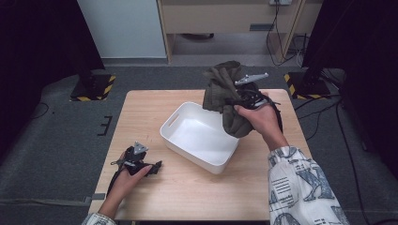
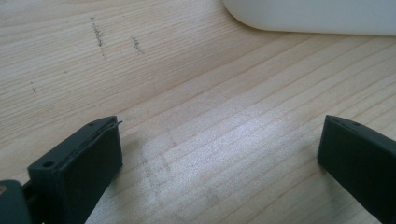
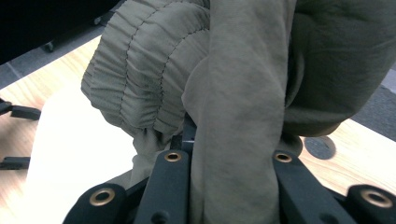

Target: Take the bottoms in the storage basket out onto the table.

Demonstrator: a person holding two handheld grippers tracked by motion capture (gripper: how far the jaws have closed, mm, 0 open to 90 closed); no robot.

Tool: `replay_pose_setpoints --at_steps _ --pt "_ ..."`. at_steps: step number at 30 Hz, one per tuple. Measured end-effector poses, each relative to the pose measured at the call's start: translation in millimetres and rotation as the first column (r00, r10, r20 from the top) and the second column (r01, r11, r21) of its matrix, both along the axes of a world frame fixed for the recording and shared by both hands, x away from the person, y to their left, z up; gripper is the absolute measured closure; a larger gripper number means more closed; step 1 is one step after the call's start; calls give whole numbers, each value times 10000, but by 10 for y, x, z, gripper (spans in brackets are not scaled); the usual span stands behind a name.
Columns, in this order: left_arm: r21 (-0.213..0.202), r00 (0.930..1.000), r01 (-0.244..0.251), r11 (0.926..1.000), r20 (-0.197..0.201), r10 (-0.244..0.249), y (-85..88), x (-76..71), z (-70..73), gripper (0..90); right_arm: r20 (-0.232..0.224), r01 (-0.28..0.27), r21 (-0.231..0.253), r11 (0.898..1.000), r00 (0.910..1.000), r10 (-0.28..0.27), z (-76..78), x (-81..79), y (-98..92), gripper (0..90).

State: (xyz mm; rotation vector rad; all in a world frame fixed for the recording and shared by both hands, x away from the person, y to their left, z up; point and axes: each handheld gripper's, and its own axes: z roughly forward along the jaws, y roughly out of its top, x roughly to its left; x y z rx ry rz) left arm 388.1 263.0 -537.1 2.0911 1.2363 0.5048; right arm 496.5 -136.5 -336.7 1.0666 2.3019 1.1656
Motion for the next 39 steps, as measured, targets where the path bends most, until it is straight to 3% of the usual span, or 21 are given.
replay_pose_setpoints --at_steps 10,18,24,39 --pt "-18 10000 2 10000 -10 -2 -1 0 0 0 121 650 8 9979 9978 -650 -21 7 -284 774" --pt "6 10000 8 10000 -35 -8 0 -1 1 0 83 1267 38 9919 9919 -1267 -147 -7 -585 774" --pt "7 10000 12 10000 -35 -12 0 0 1 0 -1 1795 -70 9837 9838 -1795 -333 0 -855 774" --pt "6 10000 9 10000 -31 -9 0 0 1 0 -511 2449 -77 9695 9682 -2449 -828 66 -1174 773"
